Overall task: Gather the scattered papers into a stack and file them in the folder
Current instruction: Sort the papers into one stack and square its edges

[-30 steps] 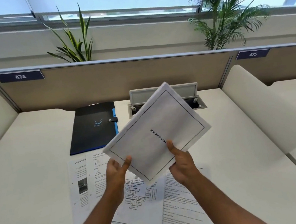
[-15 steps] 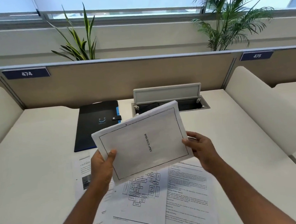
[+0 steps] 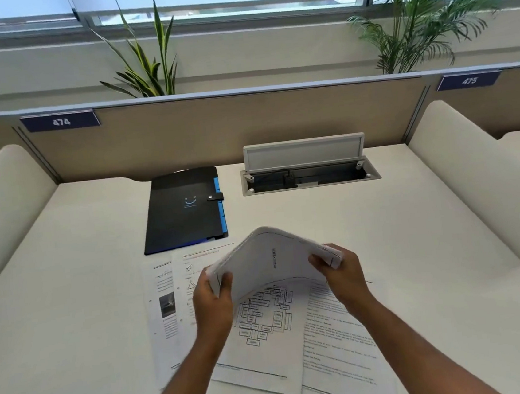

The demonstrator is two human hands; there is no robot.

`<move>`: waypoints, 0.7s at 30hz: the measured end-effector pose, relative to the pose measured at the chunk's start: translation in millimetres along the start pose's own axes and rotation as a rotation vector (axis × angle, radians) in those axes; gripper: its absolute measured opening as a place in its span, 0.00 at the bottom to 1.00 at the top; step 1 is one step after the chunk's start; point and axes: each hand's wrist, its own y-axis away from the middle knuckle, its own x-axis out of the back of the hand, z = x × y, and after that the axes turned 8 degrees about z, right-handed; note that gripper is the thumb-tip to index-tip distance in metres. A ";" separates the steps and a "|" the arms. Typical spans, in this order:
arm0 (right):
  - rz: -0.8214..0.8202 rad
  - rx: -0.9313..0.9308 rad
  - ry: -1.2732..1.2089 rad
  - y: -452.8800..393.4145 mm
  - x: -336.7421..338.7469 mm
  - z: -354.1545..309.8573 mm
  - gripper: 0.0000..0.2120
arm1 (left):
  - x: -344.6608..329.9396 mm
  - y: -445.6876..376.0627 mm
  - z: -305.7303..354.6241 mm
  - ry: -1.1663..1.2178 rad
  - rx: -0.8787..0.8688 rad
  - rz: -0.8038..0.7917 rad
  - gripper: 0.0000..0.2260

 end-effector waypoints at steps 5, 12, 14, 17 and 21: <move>0.105 -0.032 -0.088 7.7 -11.1 3.0 0.07 | -4.8 2.2 1.5 0.011 -0.011 0.075 0.17; 0.182 0.191 0.102 15.1 -0.3 6.2 0.31 | 12.0 1.7 -10.7 -0.082 -0.363 0.109 0.23; 0.218 0.528 0.342 8.8 8.8 4.3 0.39 | 23.0 -5.4 -11.5 -0.196 -0.592 0.115 0.26; 0.157 0.775 0.692 3.9 11.4 -1.7 0.41 | 26.8 -9.2 -11.6 -0.337 -0.727 0.063 0.23; 0.154 0.777 0.818 1.3 13.2 1.5 0.41 | 26.2 -10.1 -10.0 -0.341 -0.732 0.013 0.21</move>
